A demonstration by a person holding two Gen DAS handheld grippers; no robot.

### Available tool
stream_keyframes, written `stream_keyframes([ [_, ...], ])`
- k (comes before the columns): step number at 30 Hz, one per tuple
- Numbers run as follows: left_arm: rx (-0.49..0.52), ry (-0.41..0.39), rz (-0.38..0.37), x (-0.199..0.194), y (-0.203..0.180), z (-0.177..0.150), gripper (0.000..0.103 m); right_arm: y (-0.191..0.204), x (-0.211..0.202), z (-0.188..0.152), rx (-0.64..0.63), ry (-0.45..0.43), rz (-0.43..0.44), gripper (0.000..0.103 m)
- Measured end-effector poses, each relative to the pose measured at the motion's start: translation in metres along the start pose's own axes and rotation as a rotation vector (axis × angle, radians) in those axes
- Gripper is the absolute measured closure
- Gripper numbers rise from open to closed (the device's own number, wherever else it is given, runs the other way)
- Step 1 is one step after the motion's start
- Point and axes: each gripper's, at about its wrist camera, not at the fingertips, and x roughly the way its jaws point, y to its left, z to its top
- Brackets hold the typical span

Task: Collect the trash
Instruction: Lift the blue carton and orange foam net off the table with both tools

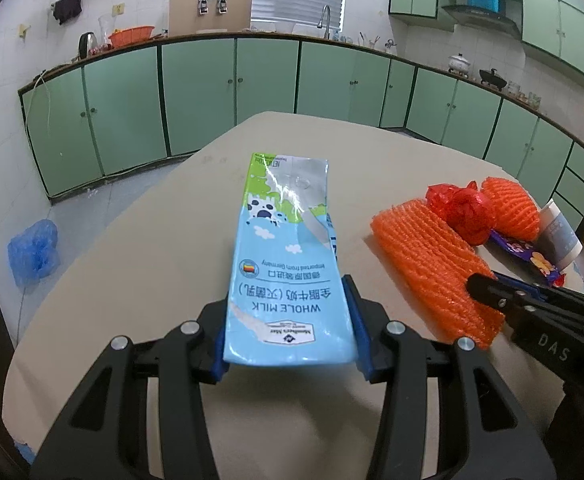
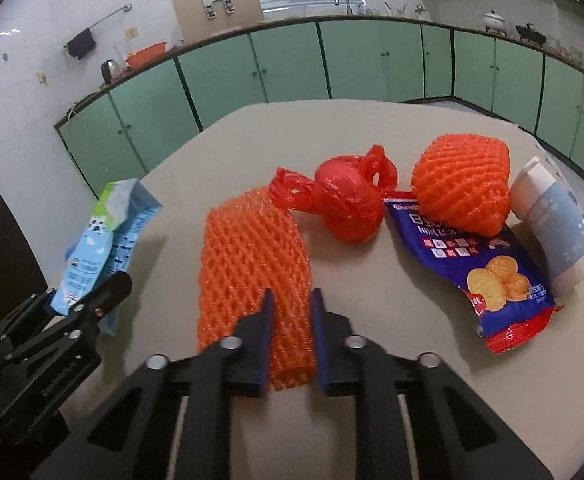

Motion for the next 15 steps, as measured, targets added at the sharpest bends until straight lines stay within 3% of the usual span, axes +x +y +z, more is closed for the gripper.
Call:
stream_keyframes([
  [15,0.009,-0.068,-0.044,-0.034,-0.015,0.013,0.057,0.016,-0.074,0.010,-0.064,-0.192,0.014,0.093],
])
